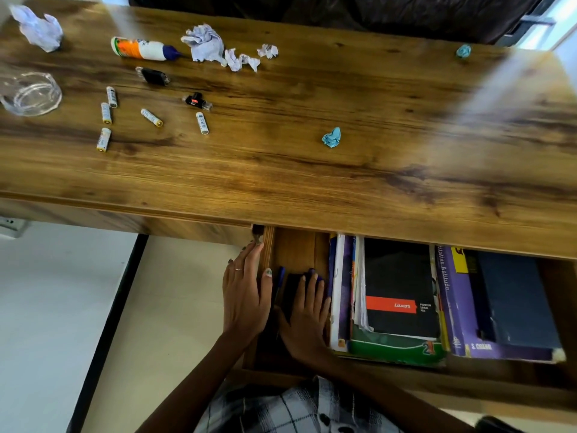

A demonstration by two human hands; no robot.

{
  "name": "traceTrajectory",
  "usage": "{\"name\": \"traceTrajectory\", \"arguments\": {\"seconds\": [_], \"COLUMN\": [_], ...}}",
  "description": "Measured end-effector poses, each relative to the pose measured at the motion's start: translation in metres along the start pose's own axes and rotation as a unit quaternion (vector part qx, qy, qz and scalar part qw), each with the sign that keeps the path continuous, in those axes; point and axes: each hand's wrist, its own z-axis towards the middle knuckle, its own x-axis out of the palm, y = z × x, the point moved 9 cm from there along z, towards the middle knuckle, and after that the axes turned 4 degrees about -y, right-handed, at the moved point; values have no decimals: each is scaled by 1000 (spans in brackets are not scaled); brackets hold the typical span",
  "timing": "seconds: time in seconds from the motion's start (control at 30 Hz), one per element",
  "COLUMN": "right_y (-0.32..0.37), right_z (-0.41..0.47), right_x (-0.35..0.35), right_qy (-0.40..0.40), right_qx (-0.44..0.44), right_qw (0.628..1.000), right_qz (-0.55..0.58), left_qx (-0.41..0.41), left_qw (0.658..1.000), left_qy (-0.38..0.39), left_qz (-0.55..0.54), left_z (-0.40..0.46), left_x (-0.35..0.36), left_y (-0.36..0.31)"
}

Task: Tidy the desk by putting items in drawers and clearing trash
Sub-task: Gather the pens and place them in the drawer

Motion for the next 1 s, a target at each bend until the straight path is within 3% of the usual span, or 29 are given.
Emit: {"name": "traceTrajectory", "arguments": {"seconds": [0.3, 0.47, 0.67, 1.0], "right_y": [17, 5, 18, 13], "right_z": [1, 12, 42, 29], "right_x": [6, -35, -35, -9], "right_qy": [45, -7, 43, 91], "right_qx": [28, 17, -147, -184], "right_qw": [996, 994, 988, 974], "right_qz": [73, 108, 0, -92], "left_qx": [-4, -5, -3, 7], "left_qw": [1000, 1000, 1000, 1000], "left_qy": [8, 9, 10, 23], "left_qz": [-2, -14, -10, 15], "left_z": [1, 0, -1, 0], "left_x": [2, 2, 1, 6], "left_y": [2, 3, 1, -1]}}
